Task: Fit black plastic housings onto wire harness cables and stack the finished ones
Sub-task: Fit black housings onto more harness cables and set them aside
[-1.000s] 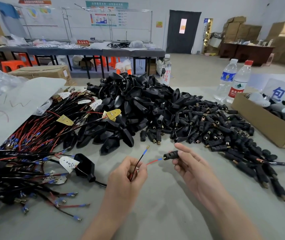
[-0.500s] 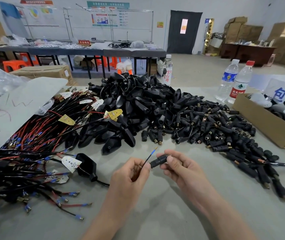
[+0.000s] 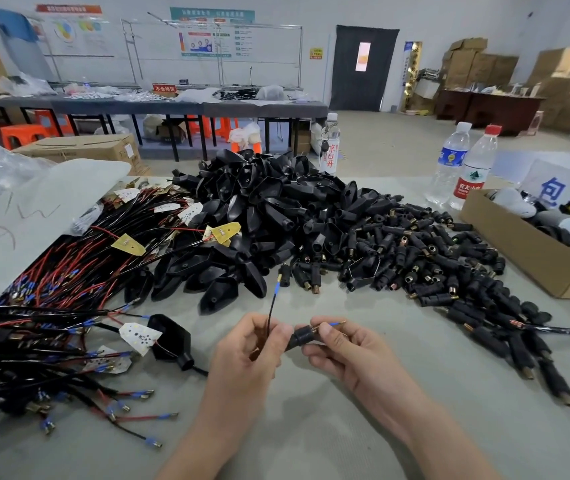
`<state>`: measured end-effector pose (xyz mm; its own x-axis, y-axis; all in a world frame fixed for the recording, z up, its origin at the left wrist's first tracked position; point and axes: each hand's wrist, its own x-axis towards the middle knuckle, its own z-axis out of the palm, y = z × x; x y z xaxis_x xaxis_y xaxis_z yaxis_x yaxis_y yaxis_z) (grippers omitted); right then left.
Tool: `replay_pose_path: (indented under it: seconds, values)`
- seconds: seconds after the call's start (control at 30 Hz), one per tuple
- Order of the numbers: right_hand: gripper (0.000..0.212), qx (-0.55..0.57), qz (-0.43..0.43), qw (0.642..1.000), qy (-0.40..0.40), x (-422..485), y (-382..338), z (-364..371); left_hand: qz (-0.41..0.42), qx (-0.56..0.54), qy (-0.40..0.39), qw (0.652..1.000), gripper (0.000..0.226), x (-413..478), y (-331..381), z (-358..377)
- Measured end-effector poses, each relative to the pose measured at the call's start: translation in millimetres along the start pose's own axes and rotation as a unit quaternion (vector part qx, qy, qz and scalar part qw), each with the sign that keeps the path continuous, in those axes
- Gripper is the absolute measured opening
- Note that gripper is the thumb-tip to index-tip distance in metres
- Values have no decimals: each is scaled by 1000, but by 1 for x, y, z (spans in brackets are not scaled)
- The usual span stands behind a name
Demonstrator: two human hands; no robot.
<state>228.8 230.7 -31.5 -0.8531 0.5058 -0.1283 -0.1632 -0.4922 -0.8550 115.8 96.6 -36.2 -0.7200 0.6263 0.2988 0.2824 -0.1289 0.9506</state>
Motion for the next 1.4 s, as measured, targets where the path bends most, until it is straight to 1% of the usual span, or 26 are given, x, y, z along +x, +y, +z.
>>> replay_pose_path:
  seconds: [0.07, 0.13, 0.23, 0.3, 0.4, 0.53, 0.57, 0.63, 0.73, 0.83, 0.93, 1.0, 1.13, 1.4]
  values:
    - [31, -5, -7, 1000, -1, 0, 0, 1, 4, -1, 2, 1000, 22, 0, 0, 0]
    - [31, -15, -19, 1000, 7, 0, 0, 1, 13, -5, -2, 1000, 35, 0, 0, 0]
    - [32, -21, -34, 999, 23, 1, 0, -1, 4, -45, -17, 999, 51, 1, 1, -2]
    - [33, -15, -41, 999, 31, 2, 0, -2, -9, -76, -33, 997, 55, 2, 2, -4]
    - [38, 5, -54, 997, 53, 3, -2, -5, -30, -118, -41, 992, 52, 4, 2, -6]
    - [34, 41, -57, 995, 70, 4, -3, -8, -65, -198, -25, 978, 28, 8, 3, -11]
    - [33, 45, -54, 995, 71, 4, -4, -8, -75, -214, -21, 974, 26, 10, 3, -12]
    - [35, 56, -51, 994, 75, 4, -5, -9, -97, -235, -11, 967, 31, 13, 4, -12]
    - [36, 85, -49, 992, 84, 4, -7, -9, -102, -196, -10, 975, 34, 14, 7, -14]
    - [39, 102, -46, 990, 88, 4, -7, -9, -87, -124, -37, 988, 33, 10, 8, -13]
    - [39, 102, -45, 990, 81, 3, -8, -8, -77, -70, -57, 993, 31, 6, 7, -10]
    - [39, 99, -46, 991, 72, 3, -8, -7, -76, -47, -61, 994, 38, 5, 6, -8]
    - [37, 95, -48, 993, 52, 2, -10, -5, -80, -21, -59, 995, 40, 4, 5, -6]
    - [31, 76, -52, 995, 28, 0, -10, -5, -82, -6, -65, 995, 29, 3, 5, -6]
